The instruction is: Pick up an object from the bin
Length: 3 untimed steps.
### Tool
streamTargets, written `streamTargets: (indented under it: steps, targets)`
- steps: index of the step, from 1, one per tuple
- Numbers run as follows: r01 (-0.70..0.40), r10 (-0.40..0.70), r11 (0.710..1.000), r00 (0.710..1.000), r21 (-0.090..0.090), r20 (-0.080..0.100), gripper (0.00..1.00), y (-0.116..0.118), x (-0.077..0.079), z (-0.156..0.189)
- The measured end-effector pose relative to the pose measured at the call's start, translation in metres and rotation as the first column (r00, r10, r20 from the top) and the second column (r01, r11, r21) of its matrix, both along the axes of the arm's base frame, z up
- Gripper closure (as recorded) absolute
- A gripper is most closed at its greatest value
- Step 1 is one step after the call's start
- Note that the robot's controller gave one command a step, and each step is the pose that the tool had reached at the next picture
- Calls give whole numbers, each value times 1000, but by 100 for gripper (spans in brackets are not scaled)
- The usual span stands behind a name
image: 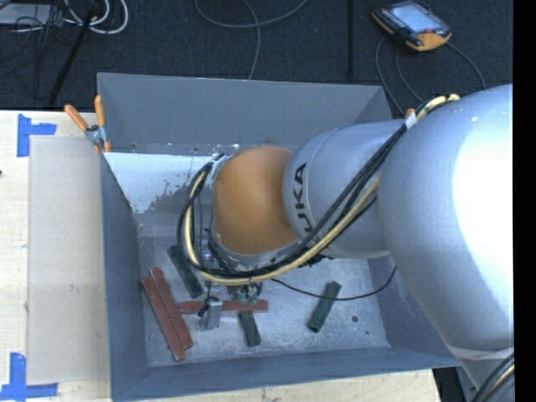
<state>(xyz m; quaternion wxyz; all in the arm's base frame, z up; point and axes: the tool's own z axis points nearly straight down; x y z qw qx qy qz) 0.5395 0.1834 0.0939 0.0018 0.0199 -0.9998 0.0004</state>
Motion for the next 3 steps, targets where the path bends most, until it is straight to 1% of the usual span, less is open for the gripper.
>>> streamTargets:
  steps: [1, 2, 3]
  targets:
    - [295, -295, 956, 956, 0, 1, 100, -6, 5, -25]
    - [296, -296, 955, 955, 0, 1, 100, -6, 5, -25]
    - [350, -350, 937, 937, -1, 1, 100, -27, -1, 178]
